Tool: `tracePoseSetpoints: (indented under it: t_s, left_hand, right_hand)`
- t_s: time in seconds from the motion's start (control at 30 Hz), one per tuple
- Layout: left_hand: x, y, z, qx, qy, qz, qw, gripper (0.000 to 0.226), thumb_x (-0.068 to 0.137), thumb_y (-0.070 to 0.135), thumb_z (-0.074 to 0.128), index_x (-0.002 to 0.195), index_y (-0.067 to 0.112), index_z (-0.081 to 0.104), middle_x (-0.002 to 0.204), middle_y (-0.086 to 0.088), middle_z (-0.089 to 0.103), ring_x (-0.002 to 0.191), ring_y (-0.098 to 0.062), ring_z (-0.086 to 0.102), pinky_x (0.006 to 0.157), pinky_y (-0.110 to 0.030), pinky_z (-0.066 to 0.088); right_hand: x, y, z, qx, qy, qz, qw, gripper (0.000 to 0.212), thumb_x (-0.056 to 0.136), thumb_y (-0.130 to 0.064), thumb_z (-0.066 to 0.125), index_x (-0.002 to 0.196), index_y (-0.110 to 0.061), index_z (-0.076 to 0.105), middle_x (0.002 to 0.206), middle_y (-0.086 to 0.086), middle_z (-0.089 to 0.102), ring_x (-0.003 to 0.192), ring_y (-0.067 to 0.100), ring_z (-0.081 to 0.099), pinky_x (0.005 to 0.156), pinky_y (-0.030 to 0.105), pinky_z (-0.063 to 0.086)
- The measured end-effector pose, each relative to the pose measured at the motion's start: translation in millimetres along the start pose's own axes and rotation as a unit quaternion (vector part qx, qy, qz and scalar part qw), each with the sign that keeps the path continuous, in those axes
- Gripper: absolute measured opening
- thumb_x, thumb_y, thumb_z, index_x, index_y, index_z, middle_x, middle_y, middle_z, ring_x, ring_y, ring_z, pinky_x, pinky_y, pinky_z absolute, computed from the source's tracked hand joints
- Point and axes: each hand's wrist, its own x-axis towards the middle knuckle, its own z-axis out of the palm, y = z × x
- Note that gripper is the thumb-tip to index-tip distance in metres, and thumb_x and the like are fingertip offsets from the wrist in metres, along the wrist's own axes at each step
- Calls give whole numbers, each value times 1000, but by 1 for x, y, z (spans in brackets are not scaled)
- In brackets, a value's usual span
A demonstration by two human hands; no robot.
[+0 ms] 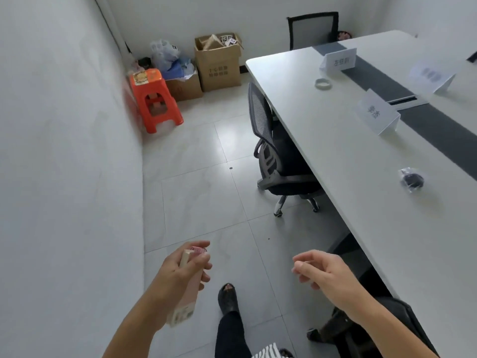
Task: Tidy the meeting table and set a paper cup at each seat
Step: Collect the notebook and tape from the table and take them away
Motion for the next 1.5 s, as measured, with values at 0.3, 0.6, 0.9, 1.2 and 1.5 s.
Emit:
tracePoseSetpoints:
  t_s: [0.3, 0.6, 0.9, 1.2, 1.5]
  left_hand:
    - [187, 94, -39, 17, -25, 30, 999, 22, 93, 19, 57, 113, 18, 63, 101, -26, 67, 78, -31, 64, 71, -42, 53]
    - [316, 211, 48, 46, -186, 76, 979, 27, 81, 27, 68, 108, 24, 66, 103, -25, 68, 81, -33, 65, 76, -43, 54]
    - [385, 271, 147, 78, -198, 75, 974, 34, 81, 32, 68, 113, 22, 63, 105, -24, 70, 82, -32, 65, 76, -42, 53]
    - [426, 313, 203, 113, -183, 46, 975, 93, 29, 67, 85, 111, 30, 67, 101, -13, 74, 85, -29, 68, 78, -43, 54]
    - [441, 318, 217, 107, -172, 30, 979, 62, 55, 45, 84, 111, 26, 66, 98, -17, 74, 79, -28, 70, 73, -40, 53]
  right_hand:
    - [65, -10, -21, 86, 183, 103, 974, 7, 88, -20, 67, 94, -20, 72, 86, 3, 77, 82, 19, 73, 68, 30, 52]
    - [85, -18, -49, 179, 299, 173, 921, 9, 90, -24, 65, 97, -26, 70, 89, -6, 77, 77, 7, 73, 68, 25, 52]
    - [169, 36, -185, 204, 375, 201, 882, 16, 90, -16, 64, 105, -11, 68, 90, 6, 72, 79, 19, 67, 69, 28, 48]
    - [316, 94, -348, -45, 534, 256, 804, 64, 78, -40, 70, 134, -19, 46, 144, 12, 42, 132, 35, 38, 99, 49, 41]
    - [365, 127, -342, -220, 527, 236, 786, 50, 77, -37, 57, 122, -13, 59, 127, 18, 56, 120, 41, 48, 85, 50, 44]
